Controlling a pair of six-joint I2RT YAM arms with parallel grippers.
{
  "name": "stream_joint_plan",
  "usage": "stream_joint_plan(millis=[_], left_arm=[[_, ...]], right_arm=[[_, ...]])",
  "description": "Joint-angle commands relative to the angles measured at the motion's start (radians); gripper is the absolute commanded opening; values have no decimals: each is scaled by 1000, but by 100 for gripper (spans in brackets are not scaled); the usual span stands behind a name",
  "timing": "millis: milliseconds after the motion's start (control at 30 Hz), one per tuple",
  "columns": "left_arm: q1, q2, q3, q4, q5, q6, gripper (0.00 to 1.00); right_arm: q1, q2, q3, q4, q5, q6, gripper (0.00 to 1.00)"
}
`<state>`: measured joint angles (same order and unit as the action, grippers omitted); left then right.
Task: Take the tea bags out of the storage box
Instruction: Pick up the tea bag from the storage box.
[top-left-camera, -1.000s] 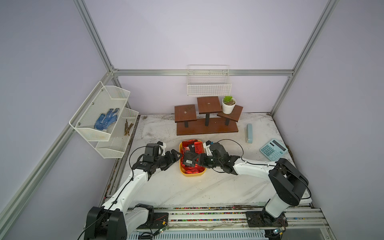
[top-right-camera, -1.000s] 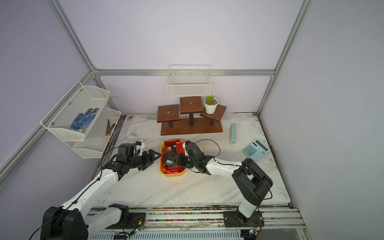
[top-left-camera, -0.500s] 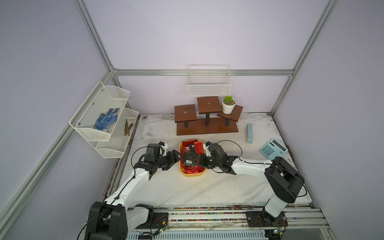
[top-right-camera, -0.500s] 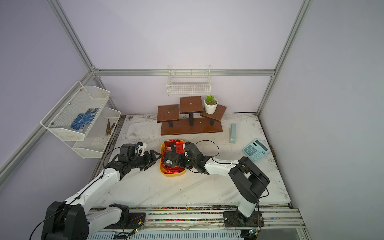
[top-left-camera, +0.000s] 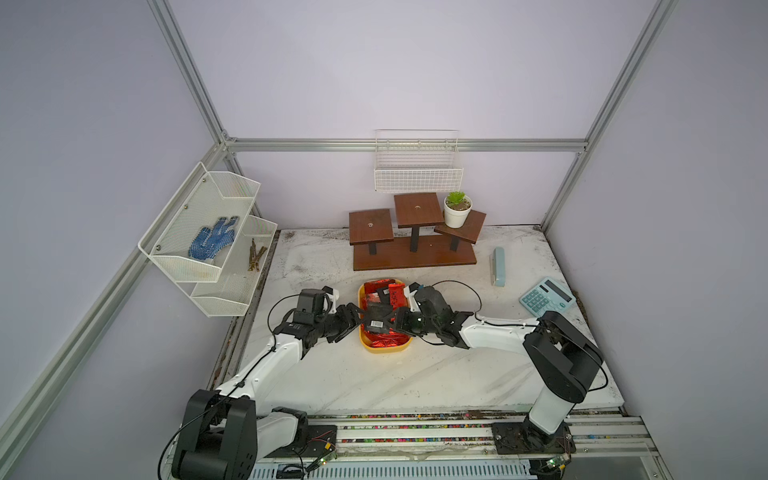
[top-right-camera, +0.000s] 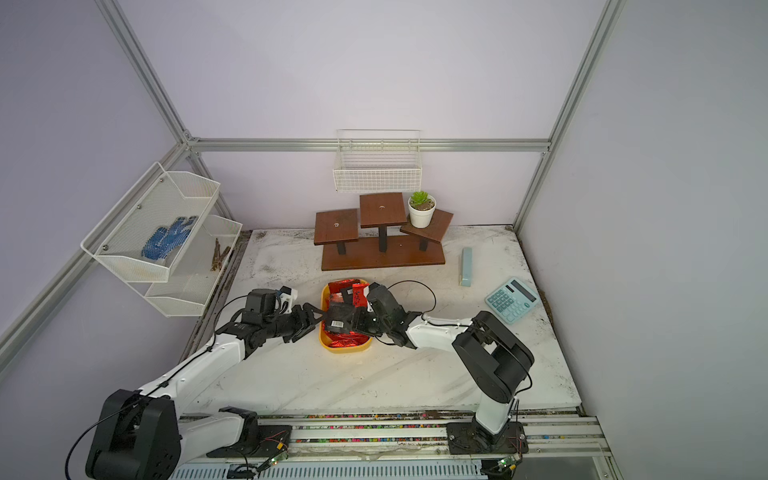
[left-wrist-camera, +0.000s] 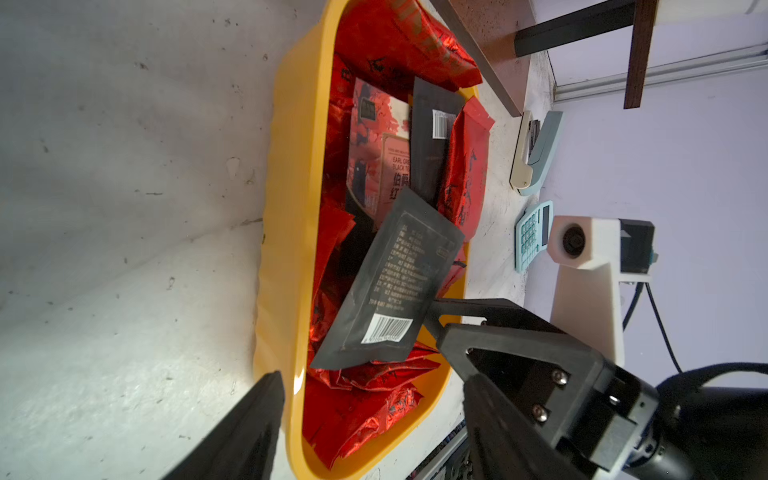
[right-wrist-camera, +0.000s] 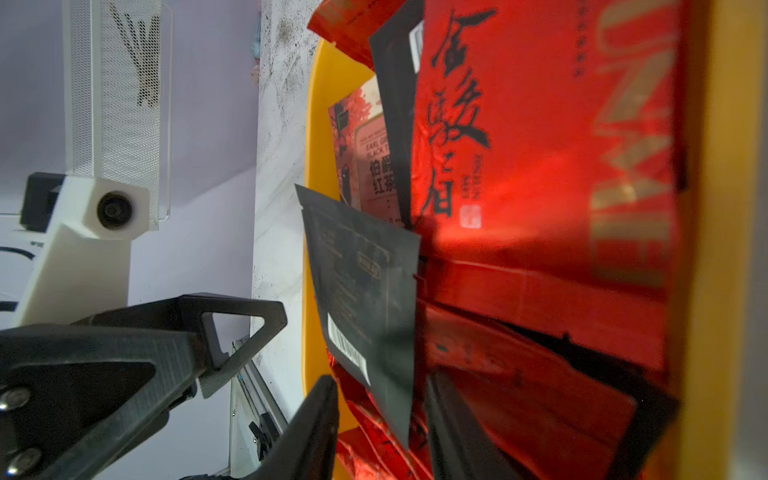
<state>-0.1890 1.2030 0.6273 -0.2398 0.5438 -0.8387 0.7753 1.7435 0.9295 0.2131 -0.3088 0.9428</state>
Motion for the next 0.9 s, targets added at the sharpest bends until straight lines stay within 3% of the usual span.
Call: stream_joint_plan(millis=[0,333,767,867], left_arm=[[-11,8,-4,45,18,-10,71],[-21,9,-18,63,16,-24,71],[-30,0,-27,70,17,-36,70],[-30,-10,-29,69,17,-42,71]], right_arm=[[9,11,26,47,-12,4,38],[10,32,22,108,-54,27,28],[10,39,5,171,-97,48,1],[10,32,-4,194,-112,57,0]])
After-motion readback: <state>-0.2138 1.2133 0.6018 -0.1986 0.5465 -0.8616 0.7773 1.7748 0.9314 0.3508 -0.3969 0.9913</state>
